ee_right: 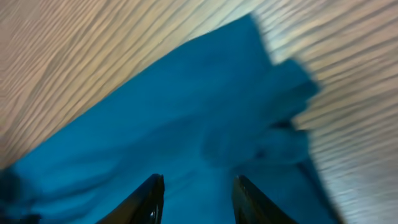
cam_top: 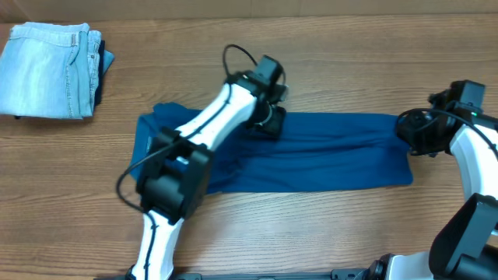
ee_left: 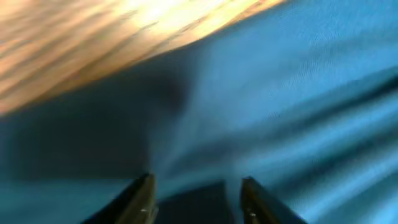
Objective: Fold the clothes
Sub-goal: 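Hold the strip's right end with the right gripper, lift left gripper away, then grasp the teal strip's left end with the left gripper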
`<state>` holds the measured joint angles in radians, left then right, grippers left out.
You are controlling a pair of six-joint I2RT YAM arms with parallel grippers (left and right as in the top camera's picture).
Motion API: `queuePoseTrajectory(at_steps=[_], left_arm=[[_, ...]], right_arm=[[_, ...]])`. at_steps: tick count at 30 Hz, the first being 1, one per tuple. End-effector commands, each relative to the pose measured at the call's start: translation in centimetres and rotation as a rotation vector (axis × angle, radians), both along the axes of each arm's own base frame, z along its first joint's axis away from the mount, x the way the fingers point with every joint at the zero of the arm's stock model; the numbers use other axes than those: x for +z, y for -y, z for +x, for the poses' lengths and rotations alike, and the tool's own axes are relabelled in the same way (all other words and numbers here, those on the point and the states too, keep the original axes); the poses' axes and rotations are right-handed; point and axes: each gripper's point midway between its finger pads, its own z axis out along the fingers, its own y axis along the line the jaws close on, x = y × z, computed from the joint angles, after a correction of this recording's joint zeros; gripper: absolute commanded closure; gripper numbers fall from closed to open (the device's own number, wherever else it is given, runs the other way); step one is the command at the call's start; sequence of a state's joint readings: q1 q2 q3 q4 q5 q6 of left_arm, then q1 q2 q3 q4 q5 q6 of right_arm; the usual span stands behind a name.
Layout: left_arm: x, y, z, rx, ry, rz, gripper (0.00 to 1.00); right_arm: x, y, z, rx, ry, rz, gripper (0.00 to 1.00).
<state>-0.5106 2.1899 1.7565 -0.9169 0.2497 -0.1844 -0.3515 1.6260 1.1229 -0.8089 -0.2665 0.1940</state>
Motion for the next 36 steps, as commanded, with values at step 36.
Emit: queuePoseTrajectory(at_steps=[36], left_arm=[[-2.4, -24.1, -4.2, 0.81, -0.296, -0.077, 0.57]], right_arm=[[2.3, -3.7, 2.1, 0.078, 0.112, 0.134, 0.48]])
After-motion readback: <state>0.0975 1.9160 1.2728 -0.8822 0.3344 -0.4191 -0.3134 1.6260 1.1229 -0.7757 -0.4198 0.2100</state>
